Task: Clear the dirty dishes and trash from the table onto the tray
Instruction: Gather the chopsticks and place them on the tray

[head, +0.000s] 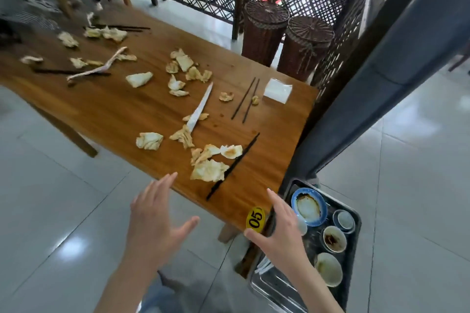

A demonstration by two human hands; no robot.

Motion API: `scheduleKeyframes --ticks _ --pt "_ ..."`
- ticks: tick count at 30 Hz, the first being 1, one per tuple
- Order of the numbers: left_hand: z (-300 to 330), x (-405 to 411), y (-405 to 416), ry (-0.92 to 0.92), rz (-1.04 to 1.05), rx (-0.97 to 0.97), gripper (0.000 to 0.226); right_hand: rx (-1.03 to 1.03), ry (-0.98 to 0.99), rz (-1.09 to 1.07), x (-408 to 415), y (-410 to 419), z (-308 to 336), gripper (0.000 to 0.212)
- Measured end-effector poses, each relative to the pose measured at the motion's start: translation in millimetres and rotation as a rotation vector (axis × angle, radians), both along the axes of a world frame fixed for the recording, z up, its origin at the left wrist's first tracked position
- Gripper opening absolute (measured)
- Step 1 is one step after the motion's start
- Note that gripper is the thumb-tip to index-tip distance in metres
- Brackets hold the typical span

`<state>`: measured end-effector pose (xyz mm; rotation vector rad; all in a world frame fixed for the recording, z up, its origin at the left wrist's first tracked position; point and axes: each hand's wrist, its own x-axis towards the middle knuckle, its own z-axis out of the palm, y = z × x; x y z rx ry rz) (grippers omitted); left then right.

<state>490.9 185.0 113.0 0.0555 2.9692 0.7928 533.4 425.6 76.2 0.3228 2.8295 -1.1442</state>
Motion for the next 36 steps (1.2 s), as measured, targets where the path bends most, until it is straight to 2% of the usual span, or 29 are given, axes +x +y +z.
scheduleKeyframes --ticks 6,15,27,36 --pt "13.4 -52.9 -91.5 -0.003 0.052 -0.010 0.097 0.005 0.018 0.060 -68.4 -94.6 15.0 0.094" --pt "31.4 -123.8 -215.4 0.015 0.053 -0.024 0.096 0.014 0.054 0.021 -151.7 -218.0 23.8 0.095" --pt "13.8 -229.8 -296.6 -0.004 0.048 -0.055 0.096 0.009 0.021 0.044 -262.9 -294.2 14.9 0.098" --pt "5.3 -357.4 -349.6 -0.034 -0.020 -0.106 0.090 -0.094 -0.038 -0.010 -381.5 -345.9 2.6 0.097"
